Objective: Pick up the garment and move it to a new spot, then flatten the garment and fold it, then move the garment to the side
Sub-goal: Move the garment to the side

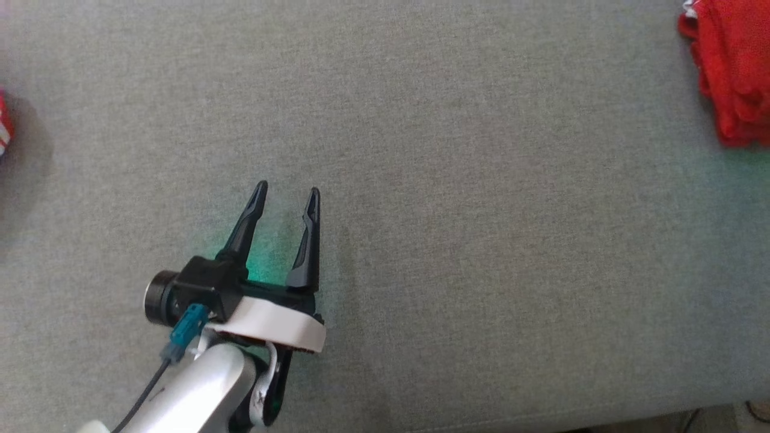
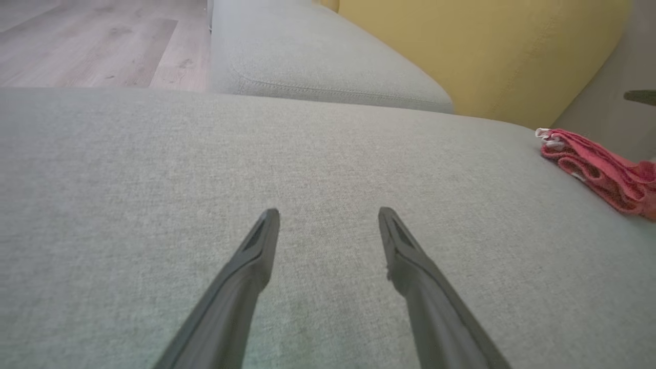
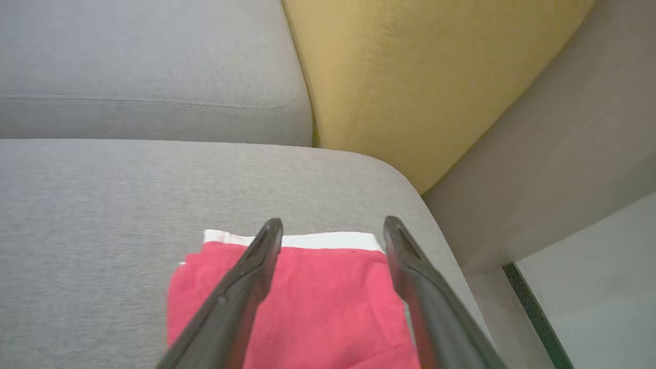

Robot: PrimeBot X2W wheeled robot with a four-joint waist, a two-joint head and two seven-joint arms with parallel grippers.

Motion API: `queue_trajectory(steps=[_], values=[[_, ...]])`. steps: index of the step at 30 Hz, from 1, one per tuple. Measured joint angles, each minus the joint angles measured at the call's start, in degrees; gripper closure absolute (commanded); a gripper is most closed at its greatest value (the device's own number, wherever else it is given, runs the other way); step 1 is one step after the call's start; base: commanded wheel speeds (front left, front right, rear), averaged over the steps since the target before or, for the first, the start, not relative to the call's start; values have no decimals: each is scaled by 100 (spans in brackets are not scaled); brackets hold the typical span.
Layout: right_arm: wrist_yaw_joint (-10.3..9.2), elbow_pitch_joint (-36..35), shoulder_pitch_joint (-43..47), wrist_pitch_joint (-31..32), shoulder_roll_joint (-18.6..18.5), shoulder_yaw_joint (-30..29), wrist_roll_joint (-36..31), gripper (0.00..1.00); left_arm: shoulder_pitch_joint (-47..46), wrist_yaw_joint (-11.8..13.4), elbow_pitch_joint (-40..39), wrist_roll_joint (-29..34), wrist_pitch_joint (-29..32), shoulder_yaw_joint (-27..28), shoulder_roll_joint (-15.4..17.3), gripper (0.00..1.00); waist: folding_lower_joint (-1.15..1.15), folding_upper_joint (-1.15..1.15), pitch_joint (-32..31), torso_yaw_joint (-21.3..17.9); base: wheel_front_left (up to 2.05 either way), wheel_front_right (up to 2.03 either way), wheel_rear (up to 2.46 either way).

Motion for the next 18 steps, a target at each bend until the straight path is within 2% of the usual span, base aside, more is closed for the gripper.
queue_trajectory(steps=[7,15,18], values=[[0,-387,206,-386,216,445,99,0,5,-38,214,-119,-153,51,-63,0,0,0,-426,86,0,0,0],[0,-742,1118,-726,631,860,299,0,330,-26,504,-344,-380,375,-73,0,-1,0,-1199,324,0,0,0],[1,-966,1586,-801,862,981,508,0,714,22,592,-464,-433,512,-38,0,-2,0,-1601,437,0,0,0]])
